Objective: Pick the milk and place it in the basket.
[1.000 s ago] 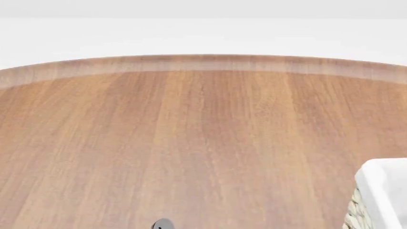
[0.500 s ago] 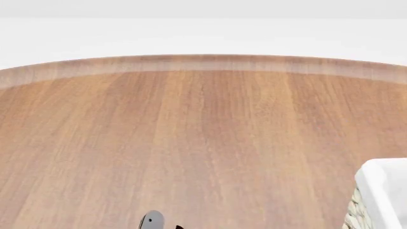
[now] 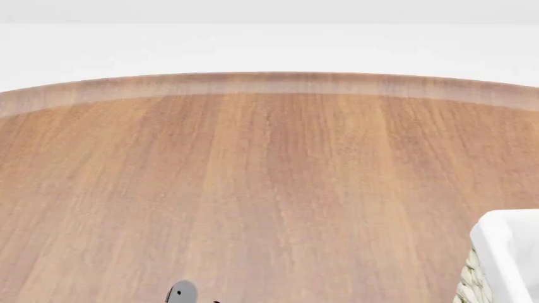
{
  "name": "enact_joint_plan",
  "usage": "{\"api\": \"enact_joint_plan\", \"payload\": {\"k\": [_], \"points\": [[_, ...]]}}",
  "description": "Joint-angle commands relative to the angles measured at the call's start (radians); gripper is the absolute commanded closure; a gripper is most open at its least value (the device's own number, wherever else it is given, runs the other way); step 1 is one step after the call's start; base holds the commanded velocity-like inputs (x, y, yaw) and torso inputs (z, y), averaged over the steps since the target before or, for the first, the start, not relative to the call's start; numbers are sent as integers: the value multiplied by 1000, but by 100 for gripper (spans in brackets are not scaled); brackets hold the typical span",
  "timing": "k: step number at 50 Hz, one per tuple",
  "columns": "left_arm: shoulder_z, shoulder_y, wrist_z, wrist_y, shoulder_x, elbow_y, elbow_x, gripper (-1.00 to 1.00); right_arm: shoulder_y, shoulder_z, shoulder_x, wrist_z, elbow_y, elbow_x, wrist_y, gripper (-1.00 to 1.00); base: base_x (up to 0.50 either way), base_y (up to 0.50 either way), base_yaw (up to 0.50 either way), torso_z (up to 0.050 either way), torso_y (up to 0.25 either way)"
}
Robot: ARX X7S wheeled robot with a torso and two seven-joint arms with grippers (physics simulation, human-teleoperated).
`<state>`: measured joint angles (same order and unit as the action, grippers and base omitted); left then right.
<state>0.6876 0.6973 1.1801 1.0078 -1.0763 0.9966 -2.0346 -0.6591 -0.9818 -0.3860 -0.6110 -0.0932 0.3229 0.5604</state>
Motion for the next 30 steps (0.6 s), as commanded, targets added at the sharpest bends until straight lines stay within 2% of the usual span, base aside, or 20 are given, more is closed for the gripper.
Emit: {"api": "enact_joint_plan", "payload": {"k": [1,9,10,11,12,13,15,18,21,24,28,30], "points": [[44,-11,-16,7,23,1,-3,-100,-5,-6,43,-44,47,-14,-24,-100,0,0,0,0,0],[55,-14,-12,12,28,5,-13,-100,-14,-6,61,-61,108,-11,-50,-100,0,0,0,0,0],[78,-33,-162,148,178,-10,137,-100,-14,-4,62,-63,111,-8,-51,-100,0,0,0,0,0],[44,-6,-215,134,167,-25,234,-100,-15,-4,63,-63,115,-8,-52,-100,0,0,0,0,0],[-30,47,-133,73,91,-39,165,-100,-15,-5,65,-65,123,-8,-55,-100,0,0,0,0,0],[-73,78,-91,39,54,-44,131,-100,-16,-6,67,-66,129,-9,-57,-100,0,0,0,0,0],[-106,100,-62,12,29,-46,106,-100,-16,-5,69,-69,138,-7,-63,-100,0,0,0,0,0],[-84,76,-81,32,52,-53,125,-100,-18,-7,75,-70,156,-10,-69,-100,0,0,0,0,0],[-106,91,-58,12,31,-53,104,-100,-22,-6,82,-75,176,-8,-78,-100,0,0,0,0,0],[-85,73,-85,34,54,-61,129,-100,-26,-12,88,-81,195,-13,-88,-100,0,0,0,0,0],[-101,85,-65,17,36,-57,111,-100,-37,-17,98,-87,209,-16,-88,-100,0,0,0,0,0],[-86,72,-90,37,58,-60,137,-100,-42,-21,104,-94,225,-18,-97,-100,0,0,0,0,0]]}}
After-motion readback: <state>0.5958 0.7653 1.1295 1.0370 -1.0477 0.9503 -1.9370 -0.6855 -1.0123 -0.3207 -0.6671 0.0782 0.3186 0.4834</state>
